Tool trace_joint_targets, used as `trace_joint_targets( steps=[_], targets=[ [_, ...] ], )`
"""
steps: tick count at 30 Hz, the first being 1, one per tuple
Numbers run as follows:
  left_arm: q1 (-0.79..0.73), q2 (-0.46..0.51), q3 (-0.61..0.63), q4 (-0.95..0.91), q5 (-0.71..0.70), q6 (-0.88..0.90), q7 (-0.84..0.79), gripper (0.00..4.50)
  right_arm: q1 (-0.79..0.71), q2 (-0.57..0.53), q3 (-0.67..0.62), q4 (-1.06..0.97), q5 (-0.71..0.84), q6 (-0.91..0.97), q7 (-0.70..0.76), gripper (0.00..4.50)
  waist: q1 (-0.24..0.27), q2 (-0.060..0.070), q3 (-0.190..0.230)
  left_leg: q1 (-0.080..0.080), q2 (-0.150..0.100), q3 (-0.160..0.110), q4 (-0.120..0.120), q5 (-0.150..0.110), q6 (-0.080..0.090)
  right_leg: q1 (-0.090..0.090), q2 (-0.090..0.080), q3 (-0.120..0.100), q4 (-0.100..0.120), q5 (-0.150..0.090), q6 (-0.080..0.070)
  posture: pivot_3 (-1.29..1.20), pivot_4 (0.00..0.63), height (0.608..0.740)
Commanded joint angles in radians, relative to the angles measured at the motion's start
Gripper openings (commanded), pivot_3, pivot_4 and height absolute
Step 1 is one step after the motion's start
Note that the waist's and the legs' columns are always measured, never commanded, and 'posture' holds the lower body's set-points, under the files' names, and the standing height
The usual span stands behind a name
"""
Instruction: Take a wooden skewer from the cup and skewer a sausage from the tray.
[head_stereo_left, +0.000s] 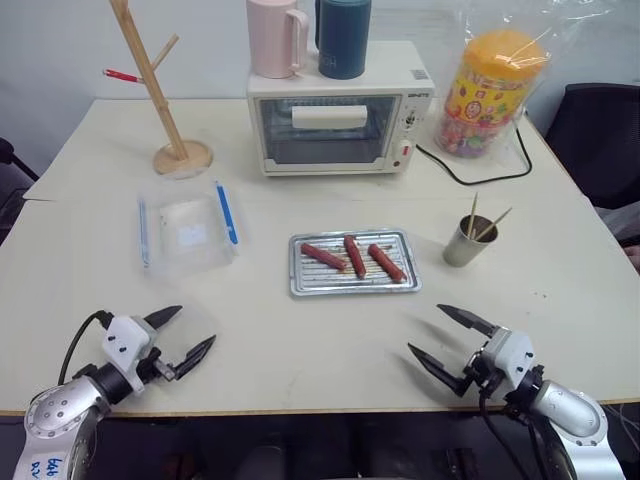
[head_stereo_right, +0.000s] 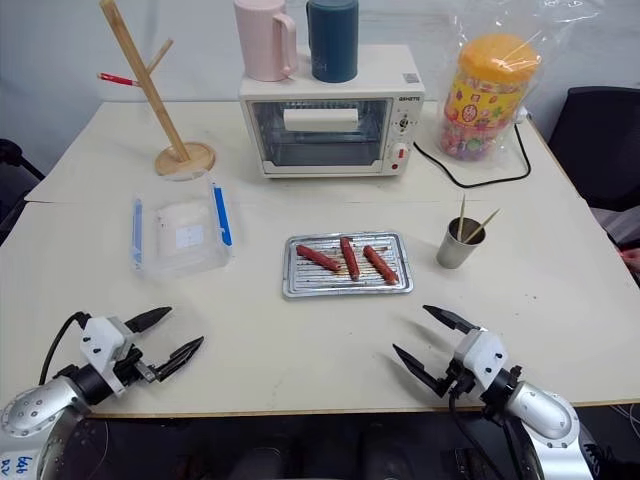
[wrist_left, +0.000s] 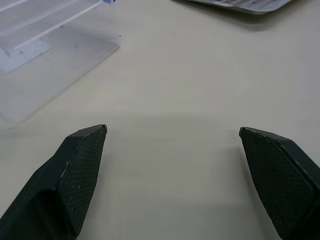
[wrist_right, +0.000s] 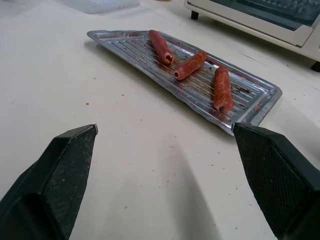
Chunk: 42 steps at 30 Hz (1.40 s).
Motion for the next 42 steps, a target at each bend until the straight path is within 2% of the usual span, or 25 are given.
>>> trace_joint_targets(
  steps=[1, 4, 7, 8, 10, 14, 16, 18, 20, 25, 27, 29, 31, 33, 37, 40, 42],
  targets=[
    [-0.005, 0.023, 0.008, -0.011, -0.012, 0.005, -0.014, 4.48, 0.003, -0.008, -0.028, -0.028, 0.020, -0.005, -0.009, 4.50, 0.000, 0.000, 0.000, 0.000, 0.000, 0.000, 0.000, 0.000, 0.000, 0.000, 0.000, 0.000, 0.000, 0.000, 0.000, 0.00, 0.150, 0.740],
    [-0.017, 0.025, 0.009, -0.012, -0.052, 0.030, -0.042, 4.48, 0.014, -0.008, -0.050, -0.026, 0.022, -0.014, -0.022, 4.50, -0.001, 0.000, 0.000, 0.000, 0.000, 0.000, 0.000, 0.000, 0.000, 0.000, 0.000, 0.000, 0.000, 0.000, 0.000, 0.00, 0.150, 0.740],
    [-0.055, 0.077, 0.030, -0.059, -0.271, 0.189, -0.199, 4.48, 0.100, -0.021, -0.186, -0.050, 0.074, -0.034, -0.045, 4.50, 0.005, 0.000, 0.000, 0.000, 0.000, 0.000, 0.000, 0.000, 0.000, 0.000, 0.000, 0.000, 0.000, 0.000, 0.000, 0.00, 0.150, 0.740],
    [-0.082, 0.088, 0.029, -0.069, -0.302, 0.208, -0.220, 4.48, 0.140, -0.029, -0.241, -0.054, 0.086, -0.047, -0.044, 4.50, 0.010, 0.001, 0.000, -0.001, 0.000, -0.001, 0.000, 0.000, 0.000, 0.000, 0.000, -0.001, 0.000, 0.000, 0.000, 0.00, 0.150, 0.740],
    [-0.123, 0.120, 0.010, -0.087, -0.328, 0.235, -0.266, 4.48, 0.203, -0.037, -0.336, -0.043, 0.106, -0.065, -0.041, 4.50, 0.024, 0.001, 0.001, -0.001, -0.001, -0.001, 0.000, 0.000, 0.000, 0.001, -0.002, -0.001, 0.000, 0.000, 0.000, 0.00, 0.150, 0.740],
    [-0.219, 0.148, -0.016, -0.101, -0.384, 0.304, -0.315, 4.48, 0.264, -0.067, -0.495, 0.077, 0.118, -0.142, -0.011, 4.50, 0.021, 0.002, 0.001, 0.000, -0.001, -0.001, 0.000, 0.000, 0.000, 0.003, -0.002, -0.001, -0.003, 0.000, 0.000, 0.00, 0.150, 0.740],
    [-0.259, 0.157, -0.027, -0.096, -0.402, 0.338, -0.335, 4.48, 0.259, -0.093, -0.537, 0.125, 0.123, -0.177, 0.018, 4.50, 0.014, 0.002, 0.001, 0.001, -0.001, 0.000, 0.000, 0.000, 0.000, 0.002, -0.001, 0.000, -0.003, 0.000, 0.000, 0.00, 0.150, 0.740],
    [-0.288, 0.161, -0.033, -0.086, -0.415, 0.372, -0.337, 4.48, 0.245, -0.144, -0.546, 0.078, 0.144, -0.143, 0.045, 4.50, 0.001, 0.003, 0.001, 0.001, -0.001, 0.001, 0.000, 0.000, 0.000, 0.002, 0.000, 0.000, -0.002, 0.000, 0.000, 0.00, 0.150, 0.740],
    [-0.316, 0.157, -0.036, -0.078, -0.417, 0.389, -0.332, 4.48, 0.224, -0.220, -0.534, 0.002, 0.138, -0.071, 0.060, 4.50, -0.007, 0.006, 0.002, 0.001, 0.000, 0.002, 0.000, 0.000, 0.000, 0.002, 0.001, 0.001, 0.000, 0.000, 0.000, 0.00, 0.150, 0.740],
    [-0.368, 0.114, -0.068, -0.068, -0.373, 0.365, -0.312, 4.48, 0.087, -0.428, -0.481, -0.135, 0.218, 0.314, 0.004, 4.50, -0.005, 0.006, 0.002, 0.003, 0.001, 0.002, 0.001, 0.000, 0.000, 0.002, 0.003, 0.003, 0.002, 0.000, 0.000, 0.00, 0.150, 0.740],
    [-0.373, 0.102, -0.078, -0.069, -0.361, 0.359, -0.305, 4.48, 0.010, -0.531, -0.416, -0.146, 0.166, 0.482, -0.035, 4.50, 0.000, 0.006, 0.002, 0.002, 0.001, 0.002, 0.002, 0.000, 0.000, 0.001, 0.003, 0.003, 0.002, 0.000, 0.000, 0.00, 0.150, 0.740],
    [-0.373, 0.094, -0.086, -0.070, -0.353, 0.356, -0.301, 4.48, -0.099, -0.577, -0.343, -0.147, 0.172, 0.571, -0.046, 4.50, 0.005, 0.004, 0.002, -0.001, 0.001, 0.002, 0.003, 0.001, -0.001, 0.000, 0.002, 0.002, 0.001, 0.000, 0.000, 0.00, 0.150, 0.740],
    [-0.367, 0.085, -0.092, -0.076, -0.349, 0.353, -0.295, 4.48, -0.311, -0.594, -0.205, -0.149, 0.192, 0.705, -0.075, 4.50, 0.003, 0.004, 0.003, -0.002, 0.001, 0.000, 0.004, 0.001, -0.002, 0.000, 0.002, 0.001, 0.000, 0.000, 0.000, 0.00, 0.150, 0.740],
    [-0.360, 0.076, -0.096, -0.084, -0.346, 0.351, -0.288, 4.48, -0.436, -0.599, -0.114, -0.151, 0.180, 0.802, -0.075, 4.50, 0.000, 0.005, 0.003, -0.003, 0.001, 0.001, 0.004, 0.001, -0.002, -0.001, 0.002, 0.002, 0.000, 0.000, 0.000, 0.00, 0.150, 0.740],
    [-0.345, 0.064, -0.097, -0.108, -0.349, 0.358, -0.268, 4.48, -0.608, -0.556, -0.002, -0.122, 0.130, 0.889, -0.096, 4.50, 0.003, 0.005, 0.003, -0.005, 0.001, -0.001, 0.003, 0.002, -0.002, -0.003, 0.002, 0.000, 0.000, 0.000, 0.000, 0.00, 0.150, 0.740],
    [-0.324, 0.059, -0.098, -0.138, -0.355, 0.364, -0.252, 4.48, -0.673, -0.534, 0.040, -0.106, 0.111, 0.926, -0.091, 4.50, 0.005, 0.005, 0.003, -0.006, 0.001, -0.001, 0.004, 0.001, -0.002, -0.003, 0.001, 0.000, 0.000, 0.000, 0.000, 0.00, 0.150, 0.740],
    [-0.311, 0.058, -0.096, -0.159, -0.359, 0.369, -0.239, 4.50, -0.688, -0.527, 0.052, -0.098, 0.098, 0.930, -0.085, 4.13, 0.004, 0.005, 0.003, -0.007, 0.001, -0.001, 0.004, 0.001, -0.002, -0.003, 0.001, 0.000, 0.000, 0.000, 0.000, 0.00, 0.150, 0.740]
  ],
)
